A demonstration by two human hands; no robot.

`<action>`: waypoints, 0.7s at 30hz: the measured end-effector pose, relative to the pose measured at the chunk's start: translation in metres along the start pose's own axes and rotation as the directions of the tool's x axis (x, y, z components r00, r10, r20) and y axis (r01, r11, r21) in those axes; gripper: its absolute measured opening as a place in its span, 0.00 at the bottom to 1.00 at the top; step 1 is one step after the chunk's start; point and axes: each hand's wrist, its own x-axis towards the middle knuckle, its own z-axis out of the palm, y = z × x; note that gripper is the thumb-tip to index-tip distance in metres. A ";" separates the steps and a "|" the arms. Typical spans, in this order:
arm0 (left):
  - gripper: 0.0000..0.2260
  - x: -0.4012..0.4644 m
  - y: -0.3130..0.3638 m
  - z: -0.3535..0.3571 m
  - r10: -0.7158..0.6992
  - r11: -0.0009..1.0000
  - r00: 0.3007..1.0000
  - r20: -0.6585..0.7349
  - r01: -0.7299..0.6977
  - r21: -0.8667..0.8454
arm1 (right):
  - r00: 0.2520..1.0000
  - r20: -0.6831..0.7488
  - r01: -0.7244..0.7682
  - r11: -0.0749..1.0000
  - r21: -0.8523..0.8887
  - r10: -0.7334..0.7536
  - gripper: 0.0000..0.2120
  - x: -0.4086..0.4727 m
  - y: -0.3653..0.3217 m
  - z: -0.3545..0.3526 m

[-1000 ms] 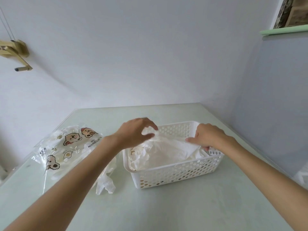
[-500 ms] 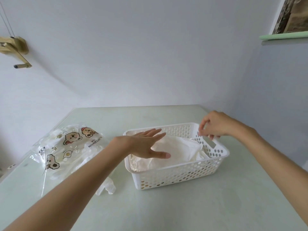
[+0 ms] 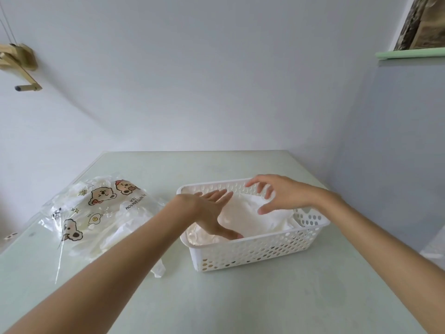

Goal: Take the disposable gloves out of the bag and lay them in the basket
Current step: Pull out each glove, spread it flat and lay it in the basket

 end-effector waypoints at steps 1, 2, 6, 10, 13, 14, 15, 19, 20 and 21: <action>0.49 0.003 0.002 0.002 -0.016 1.000 1.000 0.023 0.016 0.022 | 0.994 0.111 0.005 0.998 -0.066 0.003 0.34 0.005 0.000 0.005; 0.48 0.005 0.004 0.006 -0.029 0.999 0.999 0.044 0.027 0.040 | 0.977 0.205 -0.021 0.987 -0.161 0.054 0.37 0.011 0.002 0.010; 0.46 0.013 0.005 0.023 -0.006 0.999 0.999 0.045 0.005 0.033 | 0.932 0.288 -0.134 0.949 -0.284 0.218 0.39 0.020 0.020 0.028; 0.44 -0.010 -0.006 0.009 0.043 0.989 0.993 -0.107 -0.058 -0.138 | 0.979 0.158 -0.100 0.981 -0.166 0.126 0.36 0.009 0.020 0.021; 0.26 -0.060 -0.028 -0.002 0.011 0.930 0.911 -0.412 -0.161 -0.330 | 0.997 -0.077 -0.021 0.993 -0.120 0.012 0.26 -0.007 0.000 0.007; 0.19 -0.078 -0.041 0.001 -0.038 0.913 0.871 -0.490 -0.169 -0.372 | 0.987 -0.157 0.009 0.995 -0.099 -0.024 0.22 -0.013 -0.011 0.006; 0.13 -0.094 -0.054 0.005 -0.099 0.904 0.845 -0.525 -0.144 -0.402 | 0.973 -0.223 0.042 0.997 -0.068 -0.057 0.18 -0.018 -0.025 0.007; 0.13 -0.141 -0.096 0.031 -0.342 0.842 0.877 -0.337 0.127 -0.524 | 0.922 -0.326 0.239 0.969 0.062 -0.207 0.10 -0.036 -0.102 0.033; 0.15 -0.144 -0.102 0.038 -0.380 0.820 0.884 -0.273 0.185 -0.542 | 0.916 -0.326 0.275 0.958 0.081 -0.235 0.09 -0.038 -0.121 0.042; 0.16 -0.144 -0.107 0.045 -0.407 0.800 0.885 -0.227 0.226 -0.555 | 0.915 -0.319 0.284 0.956 0.074 -0.247 0.07 -0.038 -0.136 0.051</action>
